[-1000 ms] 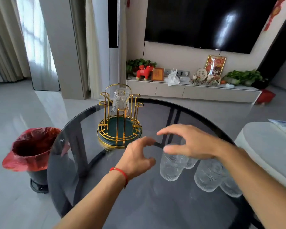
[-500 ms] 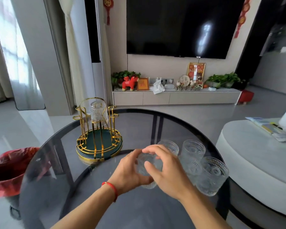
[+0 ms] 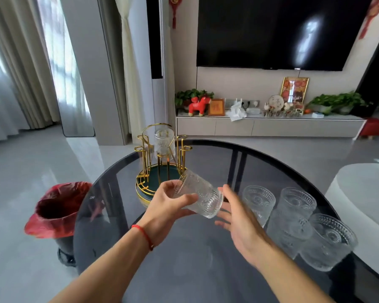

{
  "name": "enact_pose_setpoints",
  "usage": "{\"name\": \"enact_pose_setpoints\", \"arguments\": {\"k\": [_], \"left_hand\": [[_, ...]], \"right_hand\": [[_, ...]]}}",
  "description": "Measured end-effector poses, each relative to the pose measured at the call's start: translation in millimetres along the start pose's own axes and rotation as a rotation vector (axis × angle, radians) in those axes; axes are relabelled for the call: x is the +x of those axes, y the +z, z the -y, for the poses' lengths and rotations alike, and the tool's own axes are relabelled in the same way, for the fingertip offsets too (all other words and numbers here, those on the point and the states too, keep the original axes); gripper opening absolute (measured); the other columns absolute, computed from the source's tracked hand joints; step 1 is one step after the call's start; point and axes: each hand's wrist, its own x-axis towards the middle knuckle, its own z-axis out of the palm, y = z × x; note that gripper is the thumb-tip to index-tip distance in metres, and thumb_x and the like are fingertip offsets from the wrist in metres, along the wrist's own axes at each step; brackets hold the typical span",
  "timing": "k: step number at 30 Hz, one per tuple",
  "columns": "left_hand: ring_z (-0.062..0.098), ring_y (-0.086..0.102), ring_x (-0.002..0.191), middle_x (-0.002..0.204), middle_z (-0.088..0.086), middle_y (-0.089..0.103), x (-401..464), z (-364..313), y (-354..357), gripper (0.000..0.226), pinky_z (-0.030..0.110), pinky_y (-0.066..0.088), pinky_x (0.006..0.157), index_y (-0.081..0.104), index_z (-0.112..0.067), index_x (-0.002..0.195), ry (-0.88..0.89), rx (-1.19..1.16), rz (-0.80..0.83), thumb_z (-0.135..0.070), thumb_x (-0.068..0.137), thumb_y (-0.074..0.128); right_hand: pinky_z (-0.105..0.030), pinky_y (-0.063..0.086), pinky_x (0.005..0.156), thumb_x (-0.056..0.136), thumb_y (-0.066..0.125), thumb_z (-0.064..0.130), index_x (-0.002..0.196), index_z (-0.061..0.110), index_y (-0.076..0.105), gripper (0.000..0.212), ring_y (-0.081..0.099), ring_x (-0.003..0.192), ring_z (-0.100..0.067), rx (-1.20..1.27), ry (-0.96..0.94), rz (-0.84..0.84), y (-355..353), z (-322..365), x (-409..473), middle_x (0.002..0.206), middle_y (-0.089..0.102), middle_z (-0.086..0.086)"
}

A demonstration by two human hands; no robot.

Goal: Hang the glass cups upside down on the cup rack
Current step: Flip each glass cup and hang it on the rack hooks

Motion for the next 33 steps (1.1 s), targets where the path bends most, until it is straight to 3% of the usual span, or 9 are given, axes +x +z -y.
{"name": "enact_pose_setpoints", "arguments": {"k": [2, 5, 7, 9, 12, 15, 28, 30, 33], "left_hand": [[0.031, 0.071, 0.110, 0.129, 0.024, 0.061, -1.8, 3.9, -0.6, 0.086, 0.048, 0.063, 0.083, 0.050, -0.007, 0.126, 0.000, -0.016, 0.023, -0.023, 0.054, 0.094], [0.021, 0.072, 0.109, 0.126, 0.012, 0.067, 0.9, 5.8, -8.2, 0.085, 0.040, 0.063, 0.083, 0.053, -0.012, 0.126, 0.053, 0.046, 0.056, -0.040, 0.059, 0.096], [0.011, 0.071, 0.109, 0.121, 0.002, 0.069, 5.6, 0.6, -16.5, 0.077, 0.038, 0.062, 0.088, 0.058, -0.019, 0.126, 0.088, 0.188, 0.071, -0.066, 0.069, 0.079], [0.003, 0.069, 0.103, 0.113, -0.005, 0.071, 11.7, -2.0, -29.8, 0.059, 0.033, 0.058, 0.091, 0.063, -0.028, 0.119, 0.123, 0.373, 0.030, -0.074, 0.084, 0.051], [0.006, 0.065, 0.109, 0.117, -0.006, 0.071, 22.4, 5.8, -48.6, 0.032, 0.032, 0.054, 0.093, 0.062, -0.029, 0.122, 0.268, 0.891, -0.101, -0.046, 0.097, 0.049], [0.019, 0.054, 0.127, 0.133, 0.000, 0.065, 31.2, 20.2, -57.9, 0.049, 0.039, 0.052, 0.104, 0.052, -0.030, 0.137, 0.305, 1.209, -0.101, -0.024, 0.090, 0.063], [0.016, 0.048, 0.127, 0.131, -0.004, 0.066, 40.9, 12.4, -66.5, 0.040, 0.034, 0.051, 0.101, 0.062, -0.024, 0.132, 0.376, 1.279, -0.158, -0.018, 0.093, 0.057], [0.015, 0.047, 0.132, 0.139, -0.005, 0.062, 40.0, 10.9, -70.5, 0.045, 0.034, 0.049, 0.106, 0.058, -0.025, 0.137, 0.362, 1.275, -0.141, -0.018, 0.092, 0.057], [0.016, 0.044, 0.139, 0.149, -0.006, 0.053, 36.8, 11.5, -72.4, 0.053, 0.036, 0.045, 0.112, 0.051, -0.027, 0.143, 0.319, 1.308, -0.117, -0.016, 0.092, 0.056]], "right_hand": [[-0.038, 0.048, 0.079, 0.107, 0.045, 0.050, 0.129, 0.023, 0.068, 0.042, 0.070, 0.103, -0.023, 0.178, 0.077, 0.060, 2.7, 1.3, 6.2, 0.121, 0.080, -0.009], [-0.040, 0.051, 0.082, 0.106, 0.053, 0.034, 0.129, 0.016, 0.071, 0.034, 0.075, 0.095, -0.023, 0.235, 0.041, 0.117, 3.5, -0.7, 14.1, 0.120, 0.080, -0.014], [-0.040, 0.053, 0.083, 0.103, 0.058, 0.032, 0.129, 0.013, 0.071, 0.034, 0.074, 0.099, -0.024, 0.223, -0.037, 0.079, 0.1, 3.4, 20.9, 0.123, 0.078, -0.016], [-0.037, 0.055, 0.080, 0.099, 0.064, 0.032, 0.132, 0.012, 0.068, 0.039, 0.070, 0.115, -0.028, 0.210, -0.099, -0.011, -1.6, 15.0, 29.8, 0.132, 0.073, -0.016], [-0.035, 0.054, 0.077, 0.091, 0.071, 0.032, 0.140, 0.010, 0.061, 0.055, 0.062, 0.130, -0.034, 0.212, -0.210, -0.104, -0.4, 42.9, 41.1, 0.141, 0.066, -0.014], [-0.035, 0.055, 0.076, 0.098, 0.069, 0.027, 0.140, 0.008, 0.060, 0.047, 0.064, 0.129, -0.034, 0.187, -0.322, -0.094, 14.7, 80.4, 52.8, 0.136, 0.069, -0.013], [-0.021, 0.055, 0.055, 0.085, 0.083, 0.041, 0.128, 0.010, 0.069, 0.055, 0.073, 0.093, -0.015, -0.107, -0.516, -0.171, 159.6, 190.6, 171.5, 0.103, 0.074, 0.000], [-0.025, 0.059, 0.066, 0.078, 0.088, 0.038, 0.128, 0.011, 0.071, 0.060, 0.071, 0.093, -0.014, -0.233, -0.571, -0.191, 172.7, 187.9, 188.9, 0.102, 0.073, 0.004], [-0.043, 0.058, 0.101, 0.075, 0.091, 0.036, 0.134, 0.008, 0.068, 0.070, 0.067, 0.118, -0.025, -0.427, -0.600, -0.167, 187.4, 182.8, 209.2, 0.130, 0.072, -0.010]]}}
